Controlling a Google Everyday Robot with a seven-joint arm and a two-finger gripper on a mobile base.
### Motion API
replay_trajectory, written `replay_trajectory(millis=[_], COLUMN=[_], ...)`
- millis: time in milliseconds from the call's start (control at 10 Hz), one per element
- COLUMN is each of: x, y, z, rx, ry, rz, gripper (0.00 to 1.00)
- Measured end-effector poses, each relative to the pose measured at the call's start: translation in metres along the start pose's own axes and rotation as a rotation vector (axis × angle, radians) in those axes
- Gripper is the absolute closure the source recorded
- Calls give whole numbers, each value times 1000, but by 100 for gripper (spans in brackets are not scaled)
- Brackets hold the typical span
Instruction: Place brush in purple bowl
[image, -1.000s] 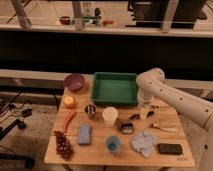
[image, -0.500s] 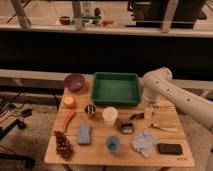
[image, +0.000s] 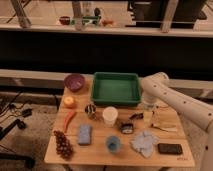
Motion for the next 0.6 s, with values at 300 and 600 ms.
replay_trajectory(millis=[300, 600], x=[4, 13], y=[-4, -2], z=[2, 17], rx=[1, -26], ry=[2, 6], rz=[13, 27], gripper=[20, 20])
